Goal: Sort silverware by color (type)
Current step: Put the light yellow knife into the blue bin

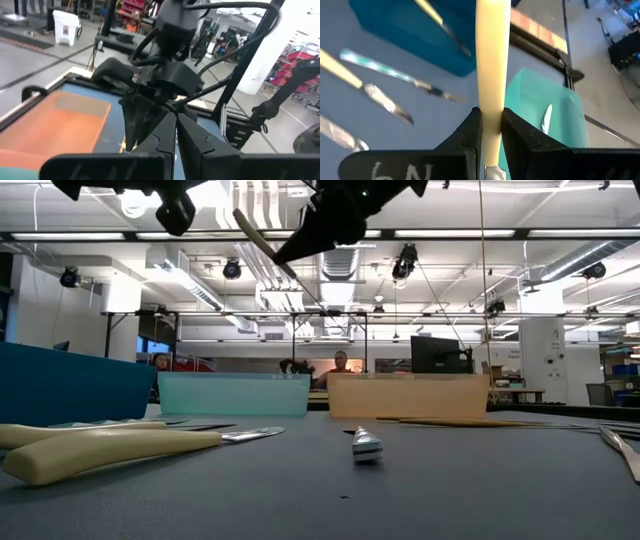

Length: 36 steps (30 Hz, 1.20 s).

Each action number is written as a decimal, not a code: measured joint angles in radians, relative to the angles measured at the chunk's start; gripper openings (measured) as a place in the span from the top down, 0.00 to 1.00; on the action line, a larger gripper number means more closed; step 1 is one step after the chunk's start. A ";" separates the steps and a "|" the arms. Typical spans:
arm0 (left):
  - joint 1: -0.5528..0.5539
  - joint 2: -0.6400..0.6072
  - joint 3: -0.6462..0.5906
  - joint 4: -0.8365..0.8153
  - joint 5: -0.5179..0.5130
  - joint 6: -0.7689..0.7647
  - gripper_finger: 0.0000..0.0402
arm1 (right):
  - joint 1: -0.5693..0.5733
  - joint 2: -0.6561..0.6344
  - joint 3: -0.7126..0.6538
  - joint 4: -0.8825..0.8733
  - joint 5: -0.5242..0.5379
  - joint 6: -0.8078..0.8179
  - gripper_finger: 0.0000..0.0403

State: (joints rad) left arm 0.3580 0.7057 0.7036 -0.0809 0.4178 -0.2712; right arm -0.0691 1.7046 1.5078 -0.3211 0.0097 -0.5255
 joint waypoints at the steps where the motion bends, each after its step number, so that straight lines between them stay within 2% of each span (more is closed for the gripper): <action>1: -0.030 0.011 0.000 -0.004 -0.031 -0.003 1.00 | 0.011 0.000 0.000 -0.024 0.027 -0.008 0.90; 6: -0.141 0.072 0.000 -0.081 -0.148 -0.046 1.00 | 0.068 0.000 0.000 -0.158 0.169 -0.018 0.90; 12: -0.228 0.209 -0.002 -0.084 -0.173 -0.068 0.95 | 0.123 0.007 0.000 -0.284 0.332 -0.037 0.90; 17: -0.235 0.310 -0.001 -0.043 -0.177 -0.048 0.82 | 0.165 0.014 0.000 -0.334 0.444 -0.076 0.90; 27: -0.235 0.464 0.000 0.128 -0.201 0.015 0.47 | 0.217 0.018 0.000 -0.347 0.645 -0.203 0.90; 31: -0.233 0.516 0.001 0.167 -0.261 0.024 0.41 | 0.220 0.030 0.000 -0.349 0.707 -0.256 0.90; 36: -0.226 0.579 0.029 0.204 -0.304 0.010 0.40 | 0.220 0.052 0.000 -0.353 0.728 -0.318 0.90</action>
State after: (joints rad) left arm 0.1318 1.2849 0.7322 0.1235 0.1133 -0.2609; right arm 0.1505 1.7566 1.5074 -0.6738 0.7376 -0.8430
